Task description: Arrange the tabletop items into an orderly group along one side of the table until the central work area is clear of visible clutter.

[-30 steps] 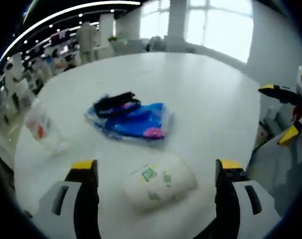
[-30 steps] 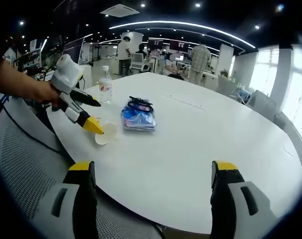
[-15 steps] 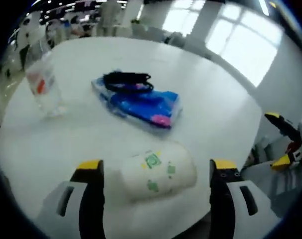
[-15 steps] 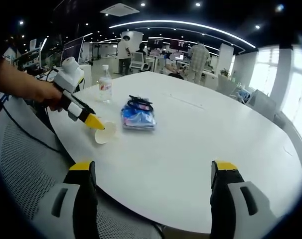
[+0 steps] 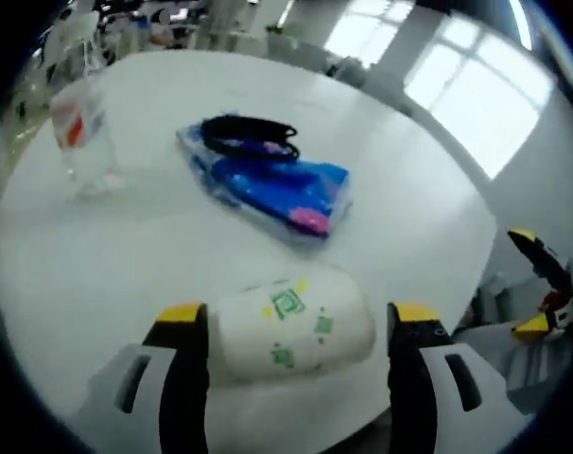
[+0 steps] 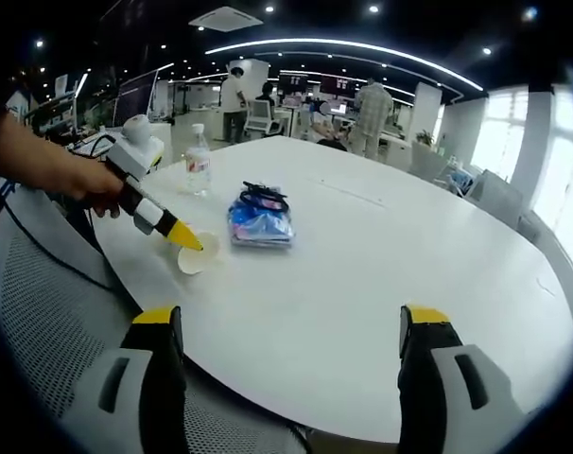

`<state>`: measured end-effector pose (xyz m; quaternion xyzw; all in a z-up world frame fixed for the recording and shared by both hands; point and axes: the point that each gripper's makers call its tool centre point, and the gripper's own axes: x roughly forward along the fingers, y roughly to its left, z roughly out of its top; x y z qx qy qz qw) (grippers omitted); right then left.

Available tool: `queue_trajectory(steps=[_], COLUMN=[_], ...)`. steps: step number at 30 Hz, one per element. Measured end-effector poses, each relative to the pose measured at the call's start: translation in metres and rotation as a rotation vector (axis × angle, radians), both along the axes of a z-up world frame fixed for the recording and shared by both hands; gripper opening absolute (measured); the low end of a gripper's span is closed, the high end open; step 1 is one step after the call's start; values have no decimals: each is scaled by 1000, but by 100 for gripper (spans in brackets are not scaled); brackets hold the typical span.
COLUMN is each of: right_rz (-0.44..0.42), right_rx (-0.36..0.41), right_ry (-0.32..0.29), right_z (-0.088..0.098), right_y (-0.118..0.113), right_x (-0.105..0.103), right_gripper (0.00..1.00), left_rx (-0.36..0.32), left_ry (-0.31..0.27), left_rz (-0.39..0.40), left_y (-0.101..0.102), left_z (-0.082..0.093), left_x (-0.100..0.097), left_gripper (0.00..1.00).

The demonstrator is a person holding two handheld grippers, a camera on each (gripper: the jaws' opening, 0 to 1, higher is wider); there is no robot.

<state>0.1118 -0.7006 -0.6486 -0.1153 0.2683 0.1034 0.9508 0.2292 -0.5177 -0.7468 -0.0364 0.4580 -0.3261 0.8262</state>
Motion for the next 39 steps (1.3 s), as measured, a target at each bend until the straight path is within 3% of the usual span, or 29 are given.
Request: queue_trajectory(steps=[5,28,34,39], right_rz=[-3,-5,-8,-10], right_rx=[1,5,3,2], right_ry=[-2,1,2,2], right_z=[0,0,0,0], right_y=[-1,-1,-2,-2], right_x=[0,0,0,0], right_gripper=[94,94,93,93], left_rx=[27,9,10,23], left_ry=[10,26,19,10], left_rz=[-1,10,-5,-2], left_y=[5,8,2,2], left_z=[-6,-2,-2,-4], left_x=[-2,-2,-4,-1], left_gripper=[64,60,71,73])
